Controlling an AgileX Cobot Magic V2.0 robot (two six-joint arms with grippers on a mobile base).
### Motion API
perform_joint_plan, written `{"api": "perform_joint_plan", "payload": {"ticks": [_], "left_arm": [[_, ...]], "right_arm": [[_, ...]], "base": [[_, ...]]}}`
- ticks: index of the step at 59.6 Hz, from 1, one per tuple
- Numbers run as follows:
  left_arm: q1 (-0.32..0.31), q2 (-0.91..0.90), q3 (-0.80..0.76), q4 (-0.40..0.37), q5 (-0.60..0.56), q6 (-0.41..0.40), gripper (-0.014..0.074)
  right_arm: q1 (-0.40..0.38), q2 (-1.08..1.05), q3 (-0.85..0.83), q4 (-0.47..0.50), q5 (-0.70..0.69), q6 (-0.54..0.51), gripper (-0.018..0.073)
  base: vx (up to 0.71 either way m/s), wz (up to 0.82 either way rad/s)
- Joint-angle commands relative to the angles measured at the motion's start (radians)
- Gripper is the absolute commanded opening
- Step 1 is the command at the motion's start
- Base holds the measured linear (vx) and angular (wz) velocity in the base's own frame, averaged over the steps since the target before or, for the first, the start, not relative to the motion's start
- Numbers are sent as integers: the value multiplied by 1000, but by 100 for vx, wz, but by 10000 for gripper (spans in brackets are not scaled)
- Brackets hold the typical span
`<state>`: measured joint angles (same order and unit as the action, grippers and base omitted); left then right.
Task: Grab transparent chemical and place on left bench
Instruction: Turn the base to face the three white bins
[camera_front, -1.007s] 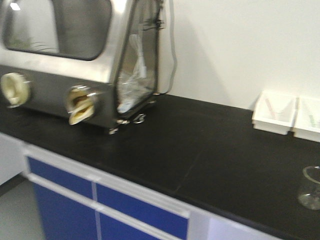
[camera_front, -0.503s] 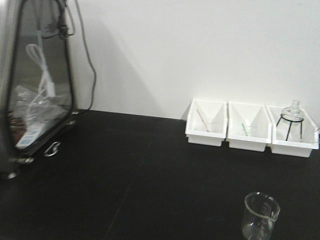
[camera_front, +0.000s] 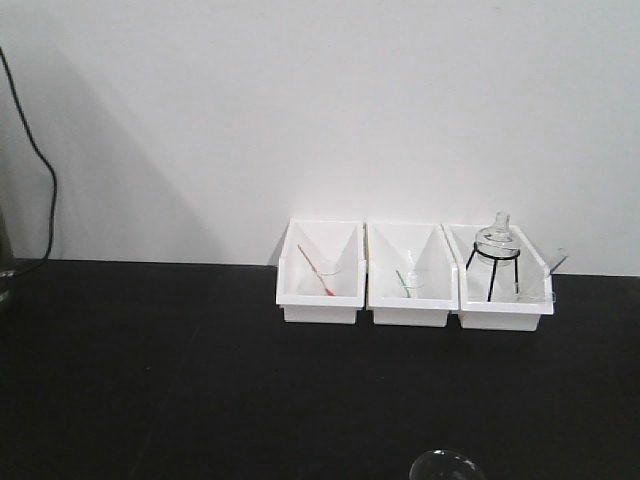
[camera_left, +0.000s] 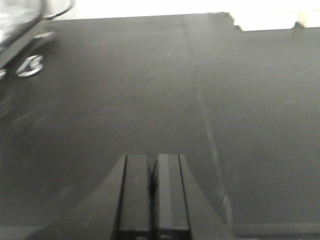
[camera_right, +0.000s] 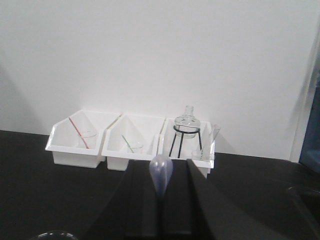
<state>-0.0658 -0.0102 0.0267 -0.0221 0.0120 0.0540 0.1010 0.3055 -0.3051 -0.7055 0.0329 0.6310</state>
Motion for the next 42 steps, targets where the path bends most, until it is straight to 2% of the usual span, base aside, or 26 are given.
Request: {"api": "perform_joint_plan", "payload": {"ticks": [1,22,42], "left_arm": [[-2,-19,16,-1,-78,-8,-3],[-2,-19,16,-1,-78,-8,-3],[-2,-19,16,-1,-78,-8,-3]], "right_arm": [[-2,9,-29,-4,-58,-1,-4],[-2,9,-29,-4,-58,-1,-4],[-2,9,-29,-4,-58,-1,-4]], "base": [[17,-31],[10,-21],[1,-4]]}}
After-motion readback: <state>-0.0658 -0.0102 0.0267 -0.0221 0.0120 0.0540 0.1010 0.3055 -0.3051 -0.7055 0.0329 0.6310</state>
